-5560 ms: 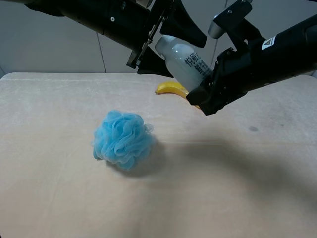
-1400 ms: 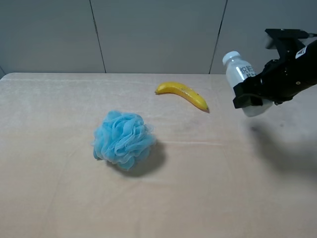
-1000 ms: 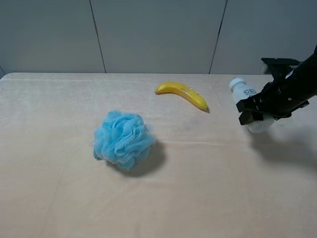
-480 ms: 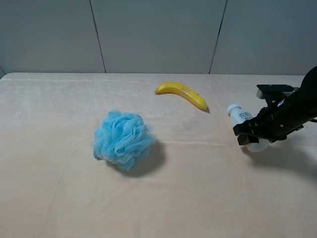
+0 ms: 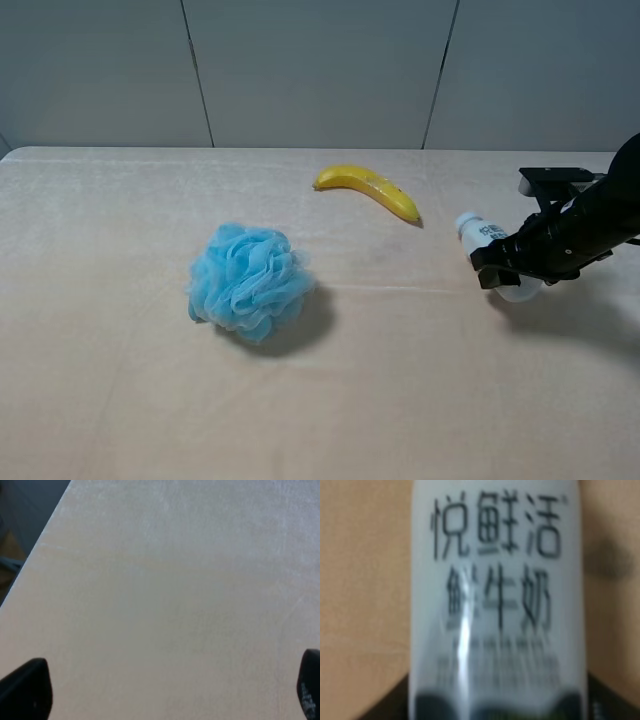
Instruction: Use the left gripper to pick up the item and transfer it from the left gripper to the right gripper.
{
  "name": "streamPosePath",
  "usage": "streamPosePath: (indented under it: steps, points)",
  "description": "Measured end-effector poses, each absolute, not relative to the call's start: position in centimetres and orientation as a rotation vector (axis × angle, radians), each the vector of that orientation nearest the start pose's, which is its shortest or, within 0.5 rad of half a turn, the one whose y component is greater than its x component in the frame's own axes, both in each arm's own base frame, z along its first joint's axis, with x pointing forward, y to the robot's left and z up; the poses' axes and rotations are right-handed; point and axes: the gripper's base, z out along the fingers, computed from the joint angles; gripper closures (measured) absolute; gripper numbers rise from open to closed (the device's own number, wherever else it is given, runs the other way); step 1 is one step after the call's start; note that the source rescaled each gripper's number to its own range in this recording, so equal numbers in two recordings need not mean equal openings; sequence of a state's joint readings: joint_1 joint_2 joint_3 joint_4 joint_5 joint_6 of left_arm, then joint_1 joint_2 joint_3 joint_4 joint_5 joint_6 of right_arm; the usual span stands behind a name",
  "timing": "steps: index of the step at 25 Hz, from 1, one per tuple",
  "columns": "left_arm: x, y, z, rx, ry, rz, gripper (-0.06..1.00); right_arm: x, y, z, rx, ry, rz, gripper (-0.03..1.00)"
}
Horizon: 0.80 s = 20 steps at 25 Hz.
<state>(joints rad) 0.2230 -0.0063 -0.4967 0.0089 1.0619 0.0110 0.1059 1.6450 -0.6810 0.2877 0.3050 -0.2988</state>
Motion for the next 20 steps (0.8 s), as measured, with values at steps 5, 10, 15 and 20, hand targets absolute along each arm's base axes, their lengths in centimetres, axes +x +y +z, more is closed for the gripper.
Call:
streamPosePath:
  steps: [5,10,15,20]
  points:
    - [-0.6,-0.1,27.6,-0.217,2.035,0.157,-0.01,26.9,3.7,14.0,-0.200,2.739,0.143,0.02]
    - [-0.6,-0.1,27.6,-0.217,2.035,0.157,-0.01,26.8,3.7,14.3,-0.184,2.755,0.158,-0.03]
    - [-0.6,-0.1,27.6,-0.217,2.035,0.157,-0.01,27.0,3.8,17.9,-0.165,2.757,0.171,-0.03]
    - [-0.6,-0.1,27.6,-0.217,2.035,0.157,-0.01,25.4,3.5,23.5,-0.177,2.729,0.156,-0.03]
